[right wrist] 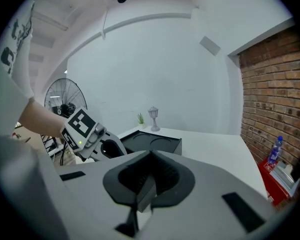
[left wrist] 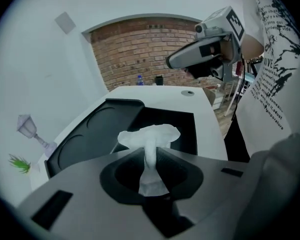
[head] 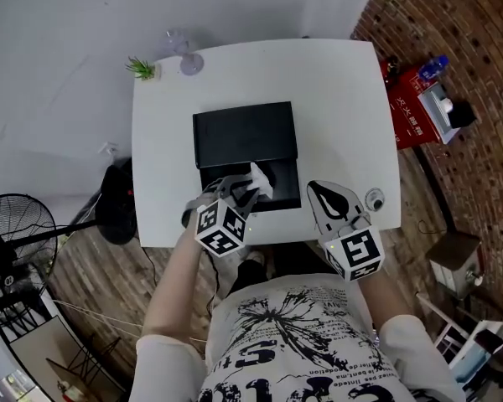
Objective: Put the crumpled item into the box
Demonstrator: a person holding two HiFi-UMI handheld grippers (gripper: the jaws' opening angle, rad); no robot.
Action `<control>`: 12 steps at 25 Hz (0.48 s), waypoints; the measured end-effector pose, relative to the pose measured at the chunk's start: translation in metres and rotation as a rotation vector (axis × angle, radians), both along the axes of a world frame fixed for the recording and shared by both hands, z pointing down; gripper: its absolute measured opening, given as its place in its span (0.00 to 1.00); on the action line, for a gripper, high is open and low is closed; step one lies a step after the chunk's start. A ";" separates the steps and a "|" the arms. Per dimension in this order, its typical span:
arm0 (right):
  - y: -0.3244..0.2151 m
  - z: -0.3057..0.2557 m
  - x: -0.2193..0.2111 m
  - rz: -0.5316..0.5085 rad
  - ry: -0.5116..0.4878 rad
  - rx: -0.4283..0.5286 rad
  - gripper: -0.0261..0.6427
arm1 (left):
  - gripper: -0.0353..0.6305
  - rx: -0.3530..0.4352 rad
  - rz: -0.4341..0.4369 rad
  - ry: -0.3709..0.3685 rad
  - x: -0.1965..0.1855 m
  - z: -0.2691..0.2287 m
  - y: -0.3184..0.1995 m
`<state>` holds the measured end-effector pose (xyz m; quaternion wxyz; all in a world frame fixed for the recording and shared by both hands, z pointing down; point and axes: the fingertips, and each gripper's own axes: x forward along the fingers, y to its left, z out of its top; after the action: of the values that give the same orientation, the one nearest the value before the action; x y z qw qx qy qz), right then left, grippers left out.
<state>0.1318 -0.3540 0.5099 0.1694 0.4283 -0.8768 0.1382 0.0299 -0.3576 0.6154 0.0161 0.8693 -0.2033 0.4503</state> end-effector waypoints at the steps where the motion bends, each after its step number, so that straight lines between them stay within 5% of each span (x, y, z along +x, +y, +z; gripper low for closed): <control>1: -0.001 0.003 0.003 0.004 0.003 -0.006 0.06 | 0.18 -0.013 0.010 -0.012 0.002 0.006 0.000; 7: -0.007 0.014 0.019 0.050 0.010 -0.035 0.06 | 0.19 -0.079 0.038 -0.082 0.009 0.036 -0.009; 12: -0.003 0.018 0.026 0.074 0.016 -0.047 0.06 | 0.21 -0.122 0.017 -0.056 0.011 0.041 -0.012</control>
<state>0.1574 -0.3567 0.5278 0.1813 0.4573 -0.8556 0.1613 0.0407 -0.3691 0.6562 0.0594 0.8554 -0.1683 0.4863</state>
